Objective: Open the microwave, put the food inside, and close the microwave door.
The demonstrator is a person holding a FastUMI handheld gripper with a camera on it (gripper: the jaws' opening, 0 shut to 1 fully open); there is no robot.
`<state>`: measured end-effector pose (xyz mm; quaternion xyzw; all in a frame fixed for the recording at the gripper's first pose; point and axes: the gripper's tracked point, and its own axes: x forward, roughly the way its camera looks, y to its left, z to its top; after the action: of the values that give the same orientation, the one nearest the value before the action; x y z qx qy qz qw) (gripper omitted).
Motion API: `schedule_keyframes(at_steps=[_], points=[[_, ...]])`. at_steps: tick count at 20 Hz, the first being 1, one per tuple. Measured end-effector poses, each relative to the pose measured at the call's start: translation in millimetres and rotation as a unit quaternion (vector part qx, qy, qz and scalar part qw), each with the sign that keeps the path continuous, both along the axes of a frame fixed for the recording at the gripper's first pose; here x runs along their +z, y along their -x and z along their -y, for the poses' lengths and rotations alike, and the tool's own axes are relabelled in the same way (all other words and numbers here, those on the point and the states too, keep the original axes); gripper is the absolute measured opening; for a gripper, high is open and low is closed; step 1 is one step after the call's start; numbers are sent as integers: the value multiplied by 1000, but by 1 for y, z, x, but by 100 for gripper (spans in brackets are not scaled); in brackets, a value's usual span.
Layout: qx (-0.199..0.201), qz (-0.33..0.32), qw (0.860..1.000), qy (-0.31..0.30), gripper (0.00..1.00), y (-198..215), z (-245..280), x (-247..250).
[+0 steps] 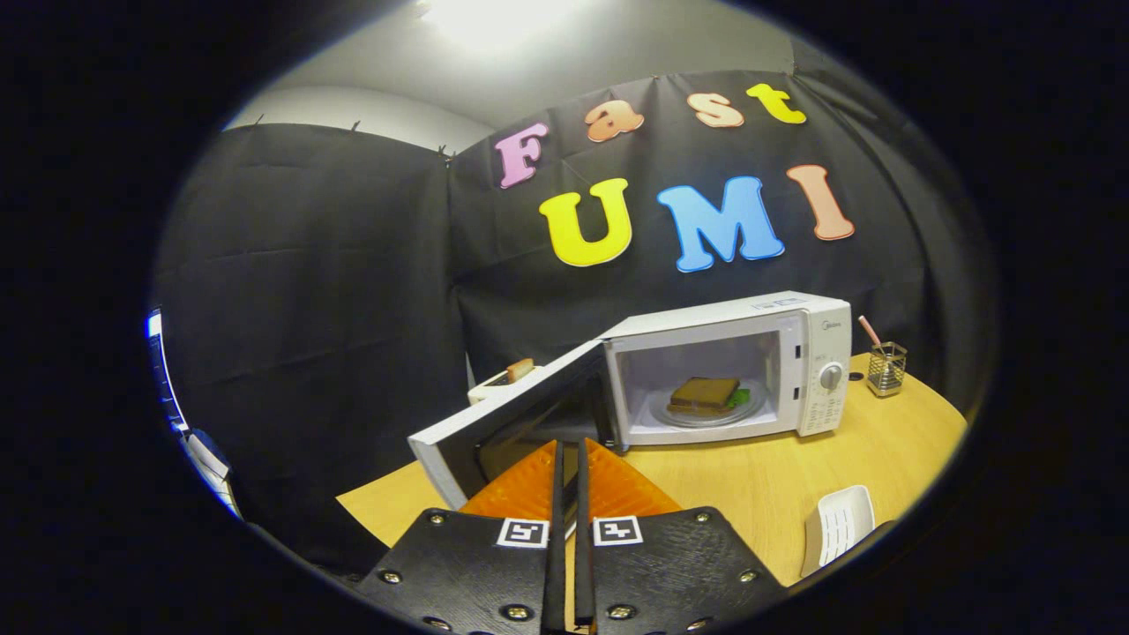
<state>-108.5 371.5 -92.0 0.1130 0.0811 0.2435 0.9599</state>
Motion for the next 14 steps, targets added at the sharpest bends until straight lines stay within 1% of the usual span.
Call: schedule_keyframes(at_steps=[4, 7, 9, 11, 14], points=[[64, 15, 998, -2, 4, 28, -53, 13], [92, 28, 995, -3, 4, 39, -82, 19], [106, 24, 994, -4, 4, 38, -102, 18], [105, 22, 994, -5, 4, 31, -113, 13], [79, 14, 997, -11, 4, 12, -116, 4]])
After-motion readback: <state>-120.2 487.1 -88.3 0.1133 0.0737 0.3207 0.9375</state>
